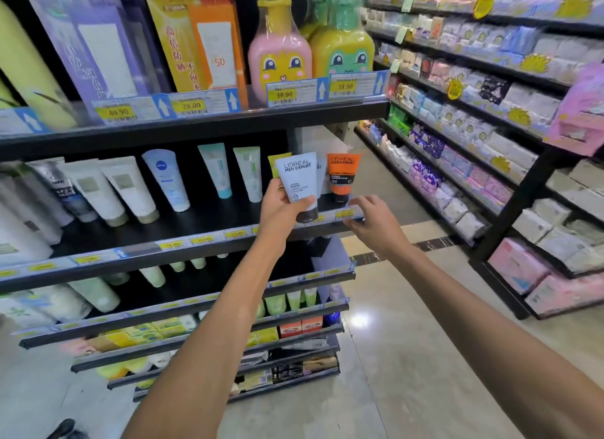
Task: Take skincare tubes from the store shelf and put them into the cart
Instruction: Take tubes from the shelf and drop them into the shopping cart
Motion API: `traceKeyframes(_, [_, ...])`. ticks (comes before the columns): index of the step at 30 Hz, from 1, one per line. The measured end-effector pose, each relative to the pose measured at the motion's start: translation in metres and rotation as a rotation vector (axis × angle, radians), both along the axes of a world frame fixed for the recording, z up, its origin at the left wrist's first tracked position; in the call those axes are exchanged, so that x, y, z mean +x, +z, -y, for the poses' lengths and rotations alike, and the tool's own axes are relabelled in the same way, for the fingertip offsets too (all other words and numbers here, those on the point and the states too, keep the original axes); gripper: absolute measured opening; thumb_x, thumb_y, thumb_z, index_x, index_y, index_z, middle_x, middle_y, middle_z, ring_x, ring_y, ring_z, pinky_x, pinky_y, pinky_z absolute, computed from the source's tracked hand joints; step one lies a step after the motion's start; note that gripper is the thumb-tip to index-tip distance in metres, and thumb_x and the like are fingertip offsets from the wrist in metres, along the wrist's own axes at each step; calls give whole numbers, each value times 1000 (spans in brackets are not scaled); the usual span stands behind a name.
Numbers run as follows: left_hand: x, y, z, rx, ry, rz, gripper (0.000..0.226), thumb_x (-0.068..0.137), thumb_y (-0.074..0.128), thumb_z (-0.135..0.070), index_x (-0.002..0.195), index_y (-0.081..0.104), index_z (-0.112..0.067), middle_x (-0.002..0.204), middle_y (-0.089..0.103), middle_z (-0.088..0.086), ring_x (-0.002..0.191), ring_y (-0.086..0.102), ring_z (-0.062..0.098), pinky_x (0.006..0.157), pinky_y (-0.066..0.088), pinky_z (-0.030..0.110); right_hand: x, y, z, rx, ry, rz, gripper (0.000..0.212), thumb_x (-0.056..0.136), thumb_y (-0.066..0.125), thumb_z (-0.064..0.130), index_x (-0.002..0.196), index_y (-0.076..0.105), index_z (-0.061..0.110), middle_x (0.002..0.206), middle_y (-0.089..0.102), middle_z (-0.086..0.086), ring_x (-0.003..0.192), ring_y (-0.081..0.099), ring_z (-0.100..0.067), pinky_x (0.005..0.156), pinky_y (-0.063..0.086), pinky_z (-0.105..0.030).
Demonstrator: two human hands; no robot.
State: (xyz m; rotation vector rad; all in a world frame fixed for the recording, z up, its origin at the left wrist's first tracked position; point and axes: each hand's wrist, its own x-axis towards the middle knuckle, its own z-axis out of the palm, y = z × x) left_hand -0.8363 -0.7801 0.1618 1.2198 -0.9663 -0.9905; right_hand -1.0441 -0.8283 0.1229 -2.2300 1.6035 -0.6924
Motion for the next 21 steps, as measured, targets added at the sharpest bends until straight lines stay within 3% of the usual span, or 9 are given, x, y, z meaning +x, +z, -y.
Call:
traceKeyframes(3, [-3, 4, 19, -26, 9, 45, 56, 82, 80, 0, 125, 55, -27, 120, 71, -7, 109, 67, 5, 90, 58, 31, -2, -3, 20, 17, 40, -24, 45, 96, 70, 31, 137, 57, 20, 138, 51, -5, 130, 46, -24, 102, 42, -37])
traceKeyframes(6, [-6, 2, 35, -24, 37, 111, 54, 79, 83, -3, 116, 58, -32, 115, 73, -8, 105, 69, 7, 87, 58, 32, -4, -10, 32, 53, 116, -26, 38, 94, 72, 33, 128, 61, 22, 130, 54, -3, 120, 51, -24, 89, 43, -34])
traceKeyframes(9, [-11, -6, 46, -6, 63, 165, 55, 77, 86, -6, 120, 58, -27, 115, 73, -7, 105, 69, 8, 89, 59, 35, -6, -19, 37, 21, 163, -41, 32, 94, 72, 30, 122, 60, 23, 123, 57, -1, 112, 53, -23, 83, 41, -32])
traceKeyframes(13, [-14, -18, 57, 35, 108, 252, 58, 75, 88, -9, 123, 58, -23, 115, 73, -6, 105, 70, 8, 92, 59, 39, -9, -26, 40, -33, 187, -55, 32, 94, 72, 29, 121, 57, 27, 121, 57, 2, 110, 54, -20, 86, 49, -33])
traceKeyframes(18, [-20, -20, 63, 22, 162, 362, 58, 74, 89, -13, 123, 58, -23, 115, 72, -7, 103, 69, 5, 86, 59, 29, -11, -30, 44, -62, 187, -67, 39, 96, 70, 33, 131, 55, 28, 124, 58, 4, 112, 55, -18, 87, 52, -32])
traceKeyframes(21, [-19, -22, 65, 34, 178, 393, 60, 73, 90, -14, 122, 58, -24, 115, 72, -8, 104, 69, 6, 87, 59, 31, -10, -32, 45, -66, 178, -72, 40, 96, 70, 35, 133, 54, 29, 123, 58, 5, 111, 55, -17, 85, 53, -32])
